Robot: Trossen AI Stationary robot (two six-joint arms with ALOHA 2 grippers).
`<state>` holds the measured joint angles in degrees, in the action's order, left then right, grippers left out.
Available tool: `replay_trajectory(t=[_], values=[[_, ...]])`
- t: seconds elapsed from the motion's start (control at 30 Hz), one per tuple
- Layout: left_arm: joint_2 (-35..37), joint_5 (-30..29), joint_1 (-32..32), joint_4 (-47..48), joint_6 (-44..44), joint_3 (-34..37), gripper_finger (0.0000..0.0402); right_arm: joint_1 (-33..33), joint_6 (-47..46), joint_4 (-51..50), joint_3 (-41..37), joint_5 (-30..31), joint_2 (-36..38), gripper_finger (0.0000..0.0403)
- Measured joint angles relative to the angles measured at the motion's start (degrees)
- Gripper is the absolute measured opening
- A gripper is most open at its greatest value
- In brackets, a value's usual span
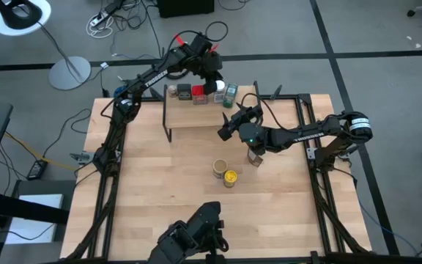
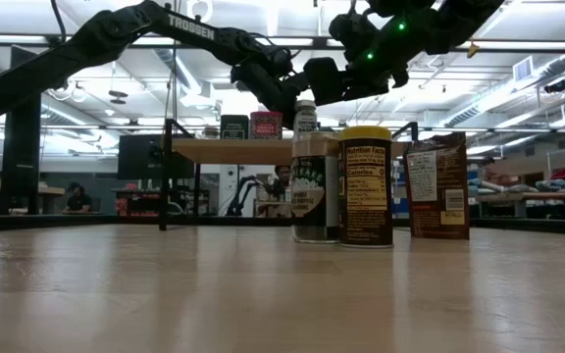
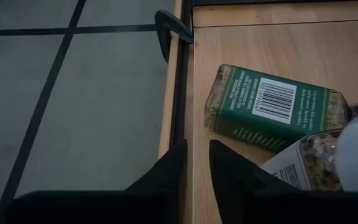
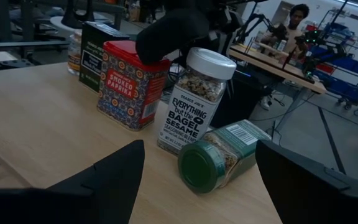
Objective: Shelf spices
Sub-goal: Adjust the white seasoning bottle
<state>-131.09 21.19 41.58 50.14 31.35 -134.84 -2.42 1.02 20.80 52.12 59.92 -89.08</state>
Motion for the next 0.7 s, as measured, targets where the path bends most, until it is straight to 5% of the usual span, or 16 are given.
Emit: replay_trajectory(t=[0.43, 0.7], values=[[5.59, -0.68, 0.07, -0.89, 0.2, 0.04, 0.0126, 0.07, -0.01, -0.02, 0.0, -0.04, 0.0, 0.0307], [10.27, 3.36, 0.05, 3.1, 0.24, -0.15, 0.0192, 0.09, -0.01, -0.06, 0.0, -0.07, 0.0, 0.0307]])
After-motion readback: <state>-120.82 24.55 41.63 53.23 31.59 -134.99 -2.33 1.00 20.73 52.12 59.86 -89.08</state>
